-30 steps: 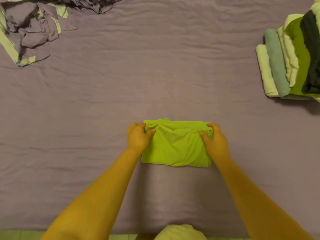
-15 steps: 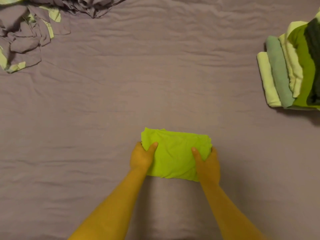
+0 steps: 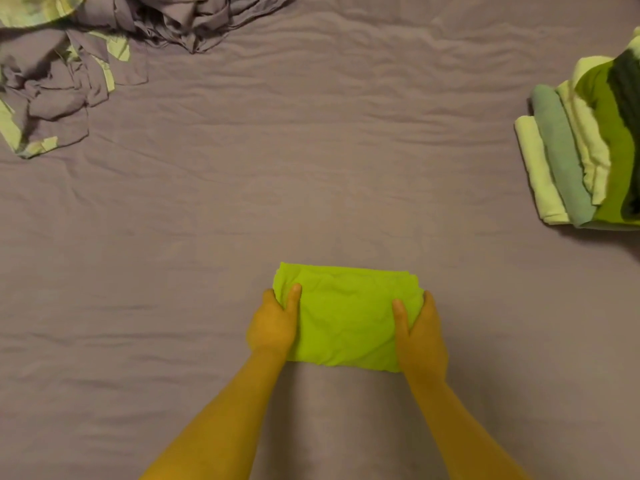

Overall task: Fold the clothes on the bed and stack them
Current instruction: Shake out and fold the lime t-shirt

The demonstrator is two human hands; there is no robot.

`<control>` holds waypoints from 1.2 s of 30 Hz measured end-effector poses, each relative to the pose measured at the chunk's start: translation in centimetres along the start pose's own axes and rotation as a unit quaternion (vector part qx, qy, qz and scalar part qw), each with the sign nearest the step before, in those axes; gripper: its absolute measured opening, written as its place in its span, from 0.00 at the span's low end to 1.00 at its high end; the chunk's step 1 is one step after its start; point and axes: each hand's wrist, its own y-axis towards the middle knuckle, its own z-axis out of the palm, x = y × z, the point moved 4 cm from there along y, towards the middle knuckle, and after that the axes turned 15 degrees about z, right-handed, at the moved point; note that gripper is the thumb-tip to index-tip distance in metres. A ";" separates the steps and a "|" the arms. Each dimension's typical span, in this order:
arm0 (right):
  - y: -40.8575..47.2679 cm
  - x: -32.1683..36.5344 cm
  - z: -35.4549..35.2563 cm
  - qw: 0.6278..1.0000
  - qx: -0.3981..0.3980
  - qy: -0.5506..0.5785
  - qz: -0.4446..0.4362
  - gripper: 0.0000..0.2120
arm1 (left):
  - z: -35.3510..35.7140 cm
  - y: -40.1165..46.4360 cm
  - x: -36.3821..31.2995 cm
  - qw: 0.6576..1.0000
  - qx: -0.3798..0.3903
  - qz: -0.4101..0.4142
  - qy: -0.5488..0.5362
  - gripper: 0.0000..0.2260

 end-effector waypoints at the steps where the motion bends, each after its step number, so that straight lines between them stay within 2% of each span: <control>1: 0.2 -0.1 0.3 1.000 0.001 0.005 0.020 0.34 | 0.0 0.3 0.0 1.000 -0.006 0.000 -0.011 0.24; 3: 0.8 0.0 0.4 0.999 0.002 0.009 0.046 0.32 | -0.4 1.1 -0.1 0.998 -0.034 0.012 -0.052 0.21; 7: 1.0 1.1 -1.2 0.998 -0.009 0.065 0.018 0.20 | -2.0 1.6 -1.4 0.986 -0.091 0.080 -0.117 0.15; 10: -0.2 2.4 -3.2 0.989 -0.015 0.136 0.051 0.25 | -4.3 0.8 -3.4 0.972 -0.115 0.129 -0.158 0.13; 14: -3.2 5.3 -7.5 0.983 -0.007 0.179 0.050 0.23 | -9.0 -1.2 -8.1 0.954 -0.130 0.184 -0.196 0.12; 19: -7.8 8.9 -14.9 0.975 -0.043 0.217 -0.039 0.20 | -14.6 -5.4 -14.0 0.931 -0.137 0.241 -0.235 0.12; 25: -13.4 11.2 -25.6 0.958 -0.091 0.228 -0.146 0.16 | -18.0 -11.4 -20.9 0.913 -0.123 0.285 -0.264 0.17; 32: -13.2 9.1 -37.8 0.936 -0.145 0.233 -0.221 0.10 | -16.1 -18.6 -30.6 0.885 -0.115 0.367 -0.261 0.16; 36: -11.9 6.9 -44.7 0.926 -0.144 0.247 -0.247 0.11 | -13.0 -23.2 -35.8 0.885 -0.132 0.373 -0.246 0.17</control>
